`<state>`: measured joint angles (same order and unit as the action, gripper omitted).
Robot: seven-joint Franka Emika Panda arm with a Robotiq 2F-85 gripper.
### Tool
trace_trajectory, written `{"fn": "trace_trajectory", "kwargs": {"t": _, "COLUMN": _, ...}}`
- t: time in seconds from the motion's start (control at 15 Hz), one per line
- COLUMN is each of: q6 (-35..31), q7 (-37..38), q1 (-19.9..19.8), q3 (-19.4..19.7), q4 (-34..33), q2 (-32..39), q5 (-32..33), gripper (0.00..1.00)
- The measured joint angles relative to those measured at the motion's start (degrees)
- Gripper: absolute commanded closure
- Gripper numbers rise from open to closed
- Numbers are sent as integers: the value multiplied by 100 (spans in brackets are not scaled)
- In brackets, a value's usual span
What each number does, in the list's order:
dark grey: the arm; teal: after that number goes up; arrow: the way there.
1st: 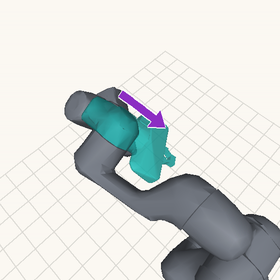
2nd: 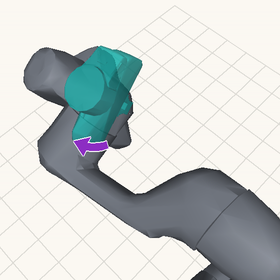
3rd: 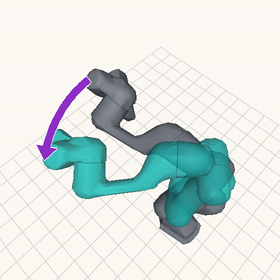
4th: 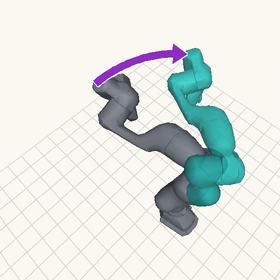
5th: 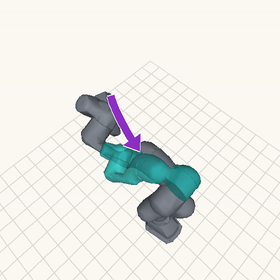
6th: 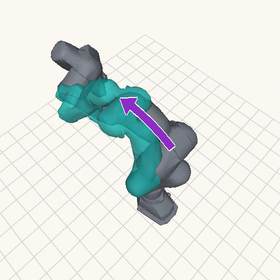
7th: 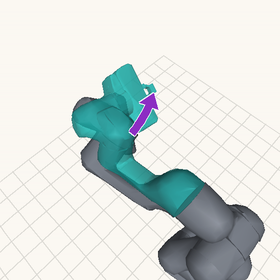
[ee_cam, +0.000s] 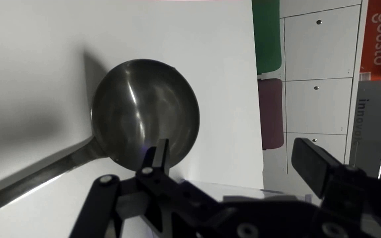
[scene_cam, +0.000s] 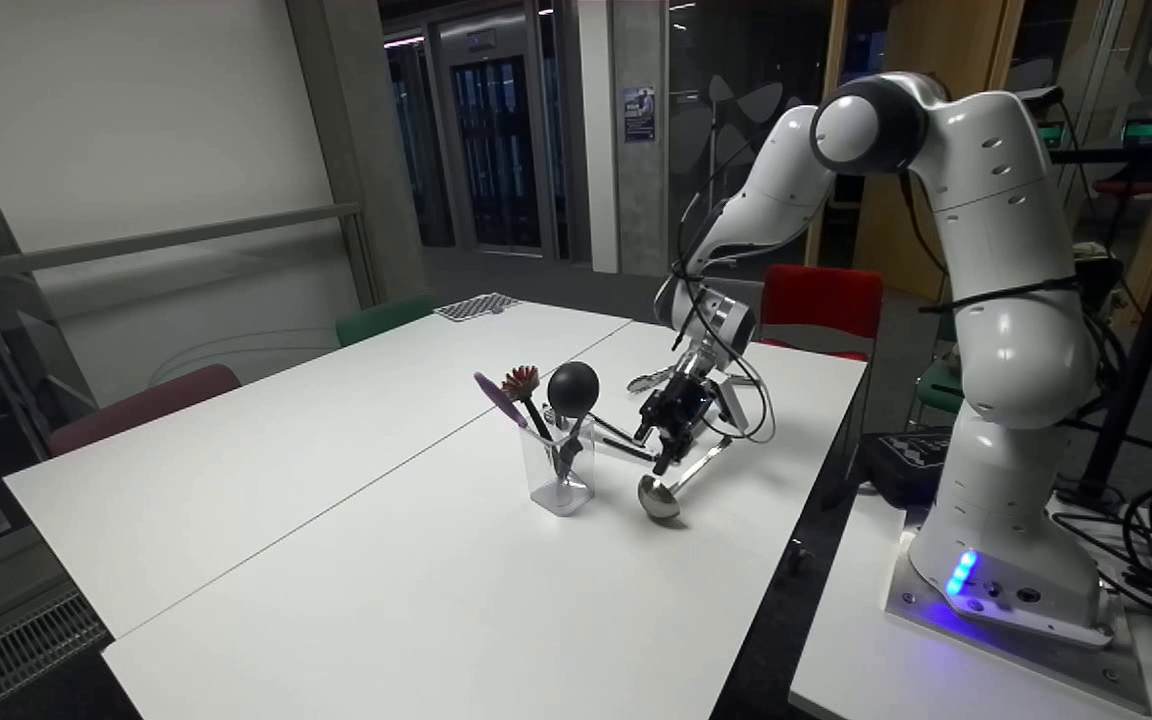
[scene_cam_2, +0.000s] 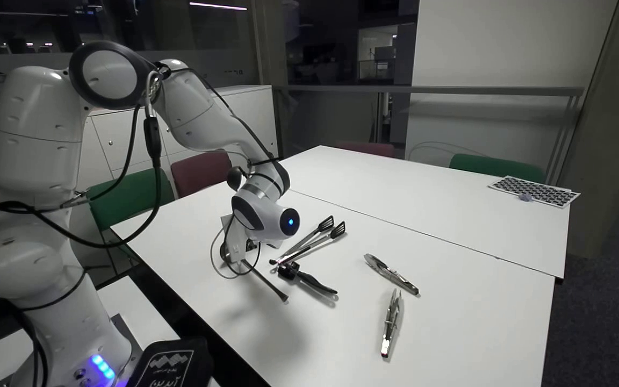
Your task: Put the serving spoon in the cup
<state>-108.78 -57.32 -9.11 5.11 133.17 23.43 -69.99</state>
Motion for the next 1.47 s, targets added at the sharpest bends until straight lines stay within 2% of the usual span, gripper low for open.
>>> {"fn": "trace_trajectory", "kwargs": {"t": 0.67, "q6": 0, "q7": 5, "q1": 105, "q3": -34, "q4": 0, "q2": 174, "q5": -10, "gripper": 0}}
{"fn": "trace_trajectory", "kwargs": {"t": 0.73, "q6": 0, "q7": 7, "q1": 113, "q3": -46, "q4": -1, "q2": 174, "q5": -10, "gripper": 25}}
{"fn": "trace_trajectory", "kwargs": {"t": 0.87, "q6": 0, "q7": 10, "q1": 152, "q3": -53, "q4": -4, "q2": 173, "q5": -10, "gripper": 34}}
{"fn": "trace_trajectory", "kwargs": {"t": 1.33, "q6": 0, "q7": 14, "q1": 239, "q3": -71, "q4": -13, "q2": 173, "q5": -10, "gripper": 89}}
{"fn": "trace_trajectory", "kwargs": {"t": 1.47, "q6": 0, "q7": 14, "q1": 239, "q3": -71, "q4": -13, "q2": 173, "q5": -10, "gripper": 99}}
